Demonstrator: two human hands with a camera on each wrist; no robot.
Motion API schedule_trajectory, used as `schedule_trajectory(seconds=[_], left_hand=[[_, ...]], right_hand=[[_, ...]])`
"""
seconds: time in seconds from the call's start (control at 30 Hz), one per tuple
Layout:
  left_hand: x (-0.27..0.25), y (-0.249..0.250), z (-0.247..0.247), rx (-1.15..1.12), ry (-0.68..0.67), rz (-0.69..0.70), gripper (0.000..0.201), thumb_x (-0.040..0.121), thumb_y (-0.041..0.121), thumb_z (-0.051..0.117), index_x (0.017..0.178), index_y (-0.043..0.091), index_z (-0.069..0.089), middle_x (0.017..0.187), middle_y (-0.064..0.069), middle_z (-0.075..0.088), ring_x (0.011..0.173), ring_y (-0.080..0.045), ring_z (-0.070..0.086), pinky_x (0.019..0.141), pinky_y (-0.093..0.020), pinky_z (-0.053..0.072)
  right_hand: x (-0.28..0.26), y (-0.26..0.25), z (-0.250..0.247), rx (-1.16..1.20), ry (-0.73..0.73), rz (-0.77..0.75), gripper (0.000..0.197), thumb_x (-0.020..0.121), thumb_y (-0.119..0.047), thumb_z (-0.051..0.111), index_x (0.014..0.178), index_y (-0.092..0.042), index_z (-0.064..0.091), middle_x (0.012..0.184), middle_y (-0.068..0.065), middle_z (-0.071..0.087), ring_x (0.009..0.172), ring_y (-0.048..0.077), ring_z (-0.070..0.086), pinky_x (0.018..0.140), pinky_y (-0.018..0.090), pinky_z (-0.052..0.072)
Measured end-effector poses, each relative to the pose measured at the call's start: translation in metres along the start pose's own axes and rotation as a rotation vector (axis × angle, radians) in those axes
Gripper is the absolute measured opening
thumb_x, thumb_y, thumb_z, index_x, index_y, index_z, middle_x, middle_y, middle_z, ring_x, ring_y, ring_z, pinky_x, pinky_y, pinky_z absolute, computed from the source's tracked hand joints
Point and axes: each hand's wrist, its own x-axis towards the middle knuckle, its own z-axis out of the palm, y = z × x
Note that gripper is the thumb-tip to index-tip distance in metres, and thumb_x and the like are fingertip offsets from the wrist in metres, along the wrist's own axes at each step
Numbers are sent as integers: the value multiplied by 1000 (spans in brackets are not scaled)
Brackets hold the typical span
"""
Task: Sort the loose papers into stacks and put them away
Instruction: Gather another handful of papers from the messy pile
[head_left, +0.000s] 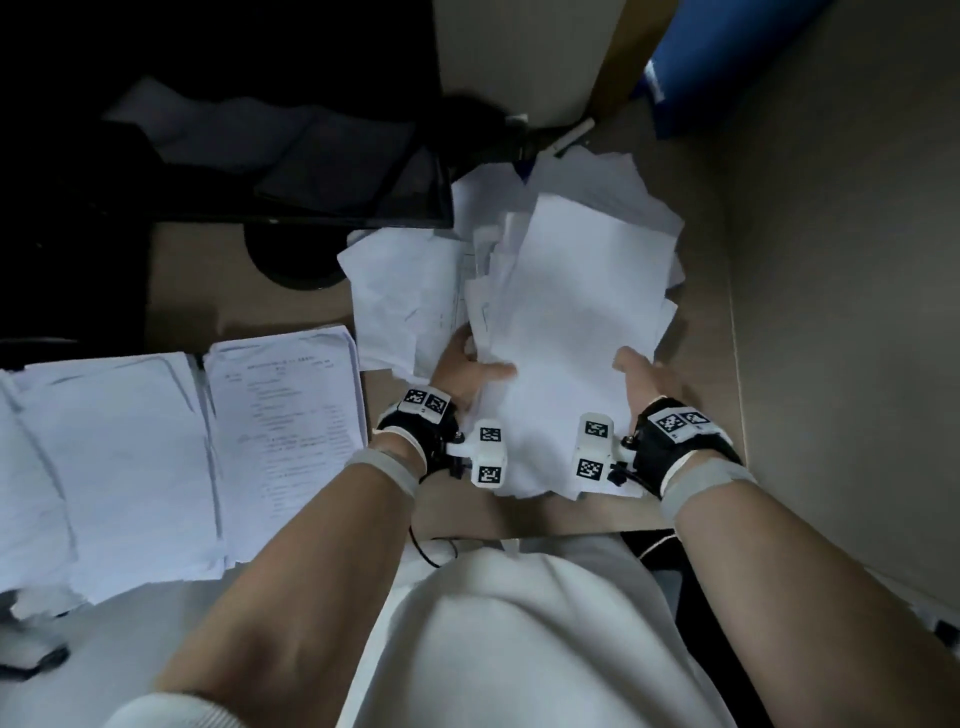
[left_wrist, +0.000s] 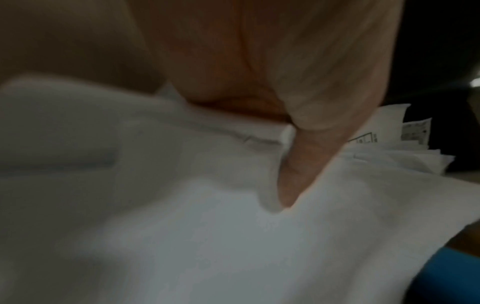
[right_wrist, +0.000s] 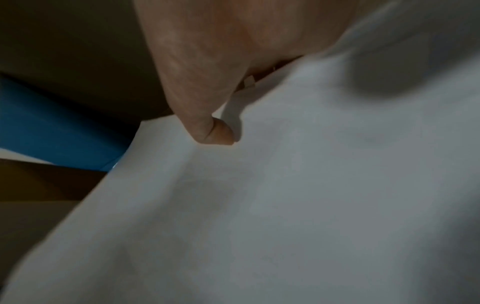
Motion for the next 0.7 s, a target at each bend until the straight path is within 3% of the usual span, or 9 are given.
schedule_trajectory(seconds=[0.03, 0.1, 0.17, 0.23, 0.33, 0.43, 0.5, 0.6, 0.7], left_hand=[[-6, -4, -4, 57, -11, -45, 63, 53, 15, 88, 109, -1, 65, 98, -11, 71, 87, -27, 68, 75, -31, 56], [-13, -19, -9, 101, 9, -230, 50, 52, 28, 90, 89, -1, 72, 79, -15, 67, 68, -27, 62, 60, -29, 48], [-17, -37, -14, 78, 5, -349, 52, 48, 41, 94, 86, 9, 77, 88, -16, 72, 70, -26, 62, 65, -30, 50], [-24, -45, -15, 37, 28, -357, 36, 67, 39, 90, 81, 11, 74, 72, -10, 72, 58, -19, 66, 58, -19, 53], [-30, -56, -11, -144, 205, -245, 28, 85, 17, 77, 106, 9, 61, 90, -7, 68, 84, -25, 71, 70, -26, 56], [-33, -58, -8, -333, 284, -251, 20, 92, 18, 70, 106, 13, 56, 88, -1, 61, 68, -12, 65, 54, -21, 54], [-36, -58, -3, -396, 255, -338, 29, 91, 27, 70, 110, 12, 56, 88, -4, 61, 71, -17, 63, 55, -24, 54], [-35, -61, 12, -381, 169, -423, 32, 92, 28, 69, 112, 6, 57, 88, -8, 64, 73, -22, 64, 60, -27, 57], [-29, -59, 19, -421, 116, -485, 29, 94, 27, 65, 111, 5, 55, 89, -10, 64, 76, -25, 64, 72, -34, 56]], right_hand=[[-1, -5, 1, -34, -13, -18, 67, 51, -50, 60, 106, -13, 56, 97, 5, 58, 80, 29, 59, 86, 50, 53], [-7, -15, 5, -108, -80, -79, 52, 59, -37, 63, 102, -9, 55, 97, 7, 55, 74, 27, 54, 77, 42, 50], [-12, -22, 14, -169, -142, -128, 37, 62, -27, 62, 93, -8, 54, 96, 10, 55, 76, 26, 52, 79, 42, 48], [-8, -22, 25, -261, -158, -176, 49, 56, -28, 62, 98, -8, 50, 101, 11, 58, 87, 29, 57, 87, 46, 53], [23, -12, 36, -356, -151, -239, 72, 44, -39, 61, 110, -12, 53, 103, 6, 65, 88, 28, 64, 83, 48, 58], [4, -25, 36, -401, -116, -345, 63, 60, -37, 67, 119, -17, 57, 114, -1, 65, 97, 26, 65, 84, 38, 55], [-1, -45, 36, -439, -116, -456, 59, 67, -37, 67, 122, -18, 59, 120, 4, 65, 106, 27, 62, 92, 39, 54], [3, -76, 42, -593, -101, -603, 47, 77, -44, 65, 123, -34, 61, 134, 4, 58, 128, 30, 49, 110, 44, 38], [8, -93, 56, -687, -85, -698, 35, 84, -34, 65, 118, -37, 60, 137, -3, 56, 140, 25, 36, 118, 50, 19]])
